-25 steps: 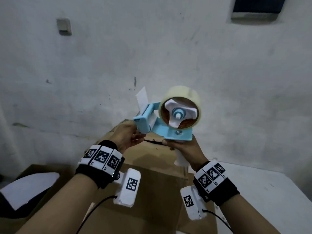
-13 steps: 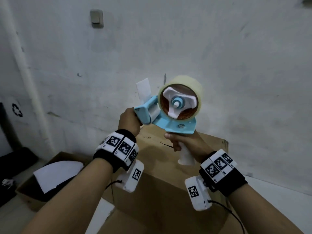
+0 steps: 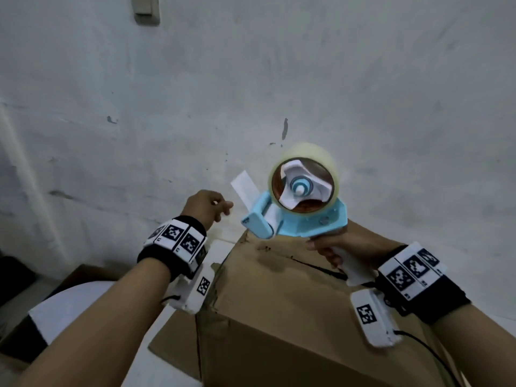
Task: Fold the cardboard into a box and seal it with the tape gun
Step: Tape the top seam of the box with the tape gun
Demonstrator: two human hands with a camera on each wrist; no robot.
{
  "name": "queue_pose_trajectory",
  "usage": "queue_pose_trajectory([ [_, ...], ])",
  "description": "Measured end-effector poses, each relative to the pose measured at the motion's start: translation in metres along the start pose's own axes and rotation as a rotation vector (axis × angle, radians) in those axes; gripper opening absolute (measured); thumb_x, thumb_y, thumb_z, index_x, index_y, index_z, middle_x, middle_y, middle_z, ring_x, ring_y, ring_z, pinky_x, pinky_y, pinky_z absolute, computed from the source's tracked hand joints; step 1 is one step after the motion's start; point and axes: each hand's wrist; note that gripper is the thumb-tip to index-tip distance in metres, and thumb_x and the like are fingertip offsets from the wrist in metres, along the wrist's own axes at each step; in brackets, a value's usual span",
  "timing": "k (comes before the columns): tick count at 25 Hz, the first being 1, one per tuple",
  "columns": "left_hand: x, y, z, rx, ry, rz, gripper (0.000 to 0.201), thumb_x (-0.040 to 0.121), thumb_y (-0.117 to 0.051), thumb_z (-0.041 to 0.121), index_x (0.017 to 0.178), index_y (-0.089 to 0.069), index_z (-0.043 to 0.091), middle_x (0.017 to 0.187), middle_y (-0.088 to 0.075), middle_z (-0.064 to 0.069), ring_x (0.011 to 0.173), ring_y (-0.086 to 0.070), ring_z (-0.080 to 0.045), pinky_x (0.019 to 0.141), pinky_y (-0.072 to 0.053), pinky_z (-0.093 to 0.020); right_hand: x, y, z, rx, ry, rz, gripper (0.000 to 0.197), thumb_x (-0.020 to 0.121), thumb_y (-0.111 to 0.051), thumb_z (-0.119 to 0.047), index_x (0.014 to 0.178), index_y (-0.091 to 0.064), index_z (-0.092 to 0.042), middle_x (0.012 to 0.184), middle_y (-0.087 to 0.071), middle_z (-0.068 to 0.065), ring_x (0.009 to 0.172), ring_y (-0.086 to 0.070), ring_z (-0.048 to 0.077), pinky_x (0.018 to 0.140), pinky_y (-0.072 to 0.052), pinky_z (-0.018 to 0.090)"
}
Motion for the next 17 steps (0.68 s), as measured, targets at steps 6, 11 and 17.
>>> queue_pose_trajectory([
  [6,0.027,-0.038,-0.048,0.041,-0.005,-0.271,0.028,0.091,-0.054,0.030,0.071,-0.065,0.015,0.055,-0.055,0.005,0.054,-0.048,-0.007,0.053,-0.034,-0.021,0.024,0.005,0.016,-0.196,-0.189,-0.065,0.028,0.088,-0.058,0.002,0.064,-0.048,-0.010,0.049,-0.043,0.002,0.037,-0.039,0.008,0.040,-0.034,0.018],
  [11,0.036,-0.061,-0.065,0.040,-0.002,-0.381,0.029,0.092,-0.050,0.031,0.069,-0.062,0.018,0.055,-0.056,0.005,0.052,-0.047,-0.010,0.054,-0.035,-0.024,0.036,0.006,0.024,-0.272,-0.313,-0.140,0.026,0.089,-0.056,-0.001,0.066,-0.049,-0.010,0.045,-0.046,-0.005,0.037,-0.041,0.005,0.040,-0.035,0.016],
  [17,0.028,-0.074,-0.080,-0.014,-0.052,-0.401,0.028,0.096,-0.037,0.027,0.079,-0.056,0.016,0.063,-0.053,0.003,0.066,-0.050,-0.020,0.062,-0.033,-0.028,0.044,0.001,0.033,-0.290,-0.366,-0.189,0.021,0.071,-0.063,-0.016,0.061,-0.047,-0.007,0.043,-0.047,-0.004,0.037,-0.041,0.008,0.040,-0.035,0.016],
])
Point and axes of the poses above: each hand's wrist, its own x-axis towards the middle knuckle, its own y-axis out of the back of the hand, z = x × y
